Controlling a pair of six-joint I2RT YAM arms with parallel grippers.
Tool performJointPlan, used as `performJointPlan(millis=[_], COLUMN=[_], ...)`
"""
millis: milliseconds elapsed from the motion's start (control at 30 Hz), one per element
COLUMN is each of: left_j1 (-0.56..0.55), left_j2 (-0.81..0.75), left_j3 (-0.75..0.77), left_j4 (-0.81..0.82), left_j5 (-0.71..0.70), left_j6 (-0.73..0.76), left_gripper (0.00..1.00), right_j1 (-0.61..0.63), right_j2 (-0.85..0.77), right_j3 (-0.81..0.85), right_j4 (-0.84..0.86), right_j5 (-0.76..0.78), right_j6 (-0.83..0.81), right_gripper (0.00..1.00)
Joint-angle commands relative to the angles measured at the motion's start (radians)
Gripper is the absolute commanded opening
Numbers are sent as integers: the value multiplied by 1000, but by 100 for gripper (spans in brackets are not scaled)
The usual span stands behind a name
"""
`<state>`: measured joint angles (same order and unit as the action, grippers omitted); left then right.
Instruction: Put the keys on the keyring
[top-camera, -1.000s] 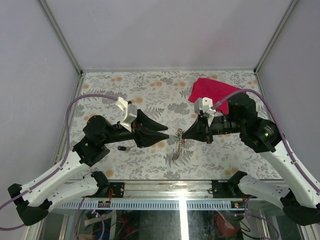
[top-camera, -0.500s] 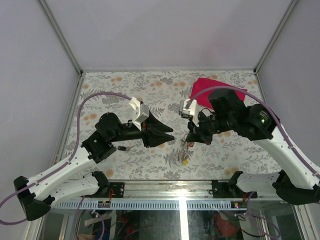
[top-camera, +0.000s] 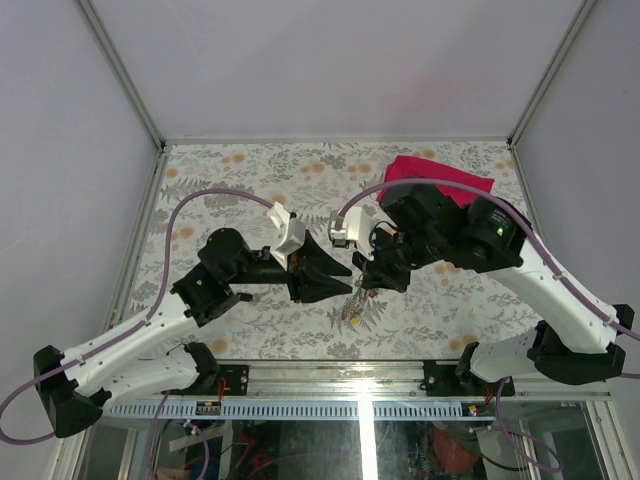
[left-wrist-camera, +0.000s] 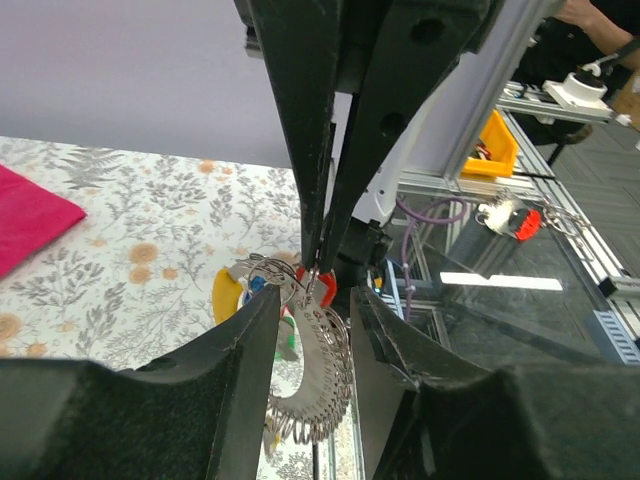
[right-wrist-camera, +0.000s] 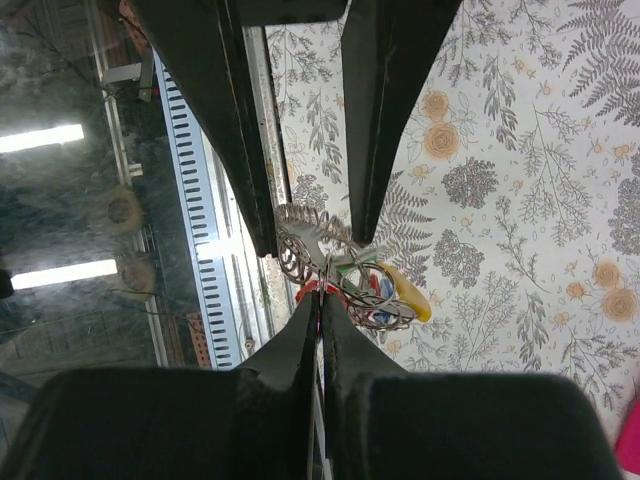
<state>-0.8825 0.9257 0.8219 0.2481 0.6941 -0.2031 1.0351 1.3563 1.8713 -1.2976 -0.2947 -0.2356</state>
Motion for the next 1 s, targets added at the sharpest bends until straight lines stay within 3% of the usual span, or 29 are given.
performJointPlan(millis=[0,967], left_j1=[-16,-40], left_j2=[23,37], left_j3=[14,47], left_j4=[50,-3], left_j5=[72,55], left_j6=[28,68], left_gripper=[36,25], right_j1=[25,55], right_j2=[6,-16], right_j3=[57,-12], right_j4=[0,69], right_j5=[20,-25], right_j6=[16,33], right_gripper=[0,0])
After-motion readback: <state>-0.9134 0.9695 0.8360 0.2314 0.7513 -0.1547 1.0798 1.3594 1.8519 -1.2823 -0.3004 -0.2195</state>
